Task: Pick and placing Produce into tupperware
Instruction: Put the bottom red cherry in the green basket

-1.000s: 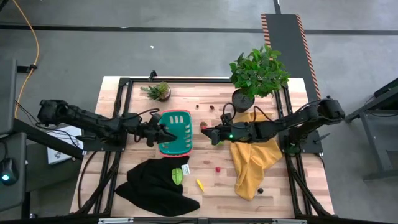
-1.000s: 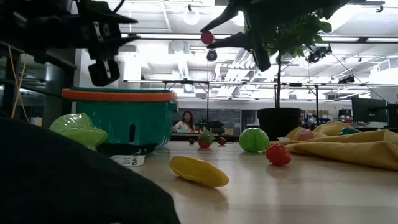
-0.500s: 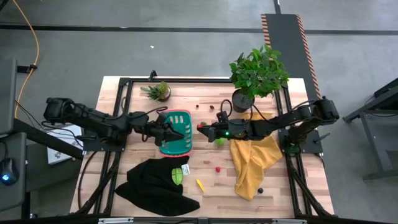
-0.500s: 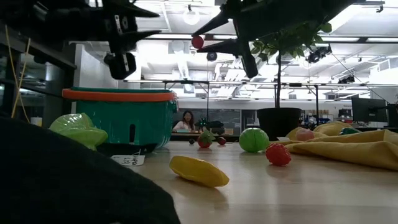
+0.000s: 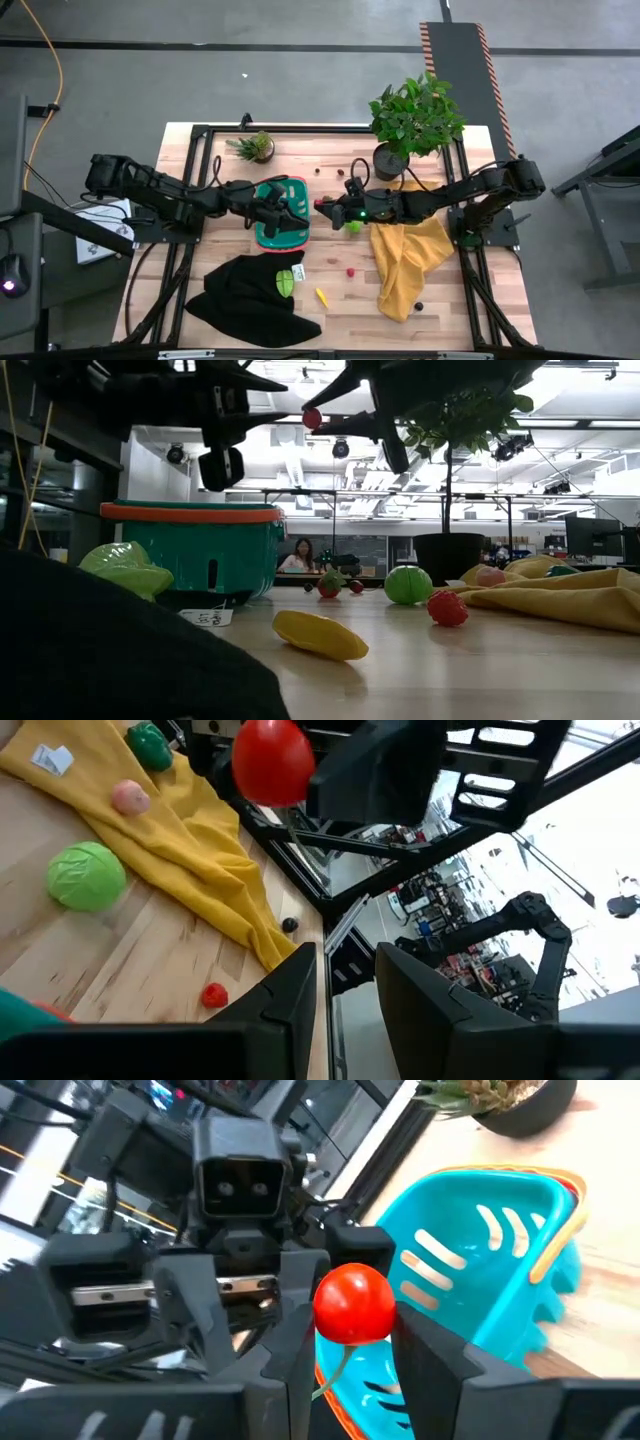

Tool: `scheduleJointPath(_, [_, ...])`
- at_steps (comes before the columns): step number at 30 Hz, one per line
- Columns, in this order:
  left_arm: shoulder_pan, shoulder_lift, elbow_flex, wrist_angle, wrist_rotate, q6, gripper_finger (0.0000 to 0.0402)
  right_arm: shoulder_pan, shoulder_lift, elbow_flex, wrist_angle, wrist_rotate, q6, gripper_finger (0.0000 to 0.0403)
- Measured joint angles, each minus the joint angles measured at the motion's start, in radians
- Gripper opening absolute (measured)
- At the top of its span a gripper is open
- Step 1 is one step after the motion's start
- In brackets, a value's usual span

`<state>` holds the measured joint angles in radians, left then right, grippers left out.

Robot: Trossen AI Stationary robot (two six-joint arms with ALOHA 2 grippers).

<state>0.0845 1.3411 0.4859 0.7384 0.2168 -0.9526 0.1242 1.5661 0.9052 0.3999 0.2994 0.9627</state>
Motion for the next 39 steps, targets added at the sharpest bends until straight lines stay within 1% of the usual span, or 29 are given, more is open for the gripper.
scheduleJointPath(7, [0.0, 0.0, 0.007, -0.016, -0.033, -0.039, 0.0095, 0.0, 0.0, 0.004, -0.028, -0.008, -0.003, 0.0103])
scheduleJointPath(17, [0.0, 0.0, 0.007, -0.034, -0.11, -0.107, 0.0095, 0.001, 0.0, 0.004, -0.029, -0.02, -0.011, 0.0103])
scheduleJointPath(28, [0.0, 0.0, 0.007, -0.031, -0.126, -0.153, 0.0095, 0.0, 0.0, 0.004, -0.029, -0.02, -0.029, 0.0103])
scheduleJointPath(39, [-0.01, 0.0, 0.008, -0.032, -0.139, -0.156, 0.0095, 0.0, 0.0, 0.004, -0.03, -0.019, -0.046, 0.0103])
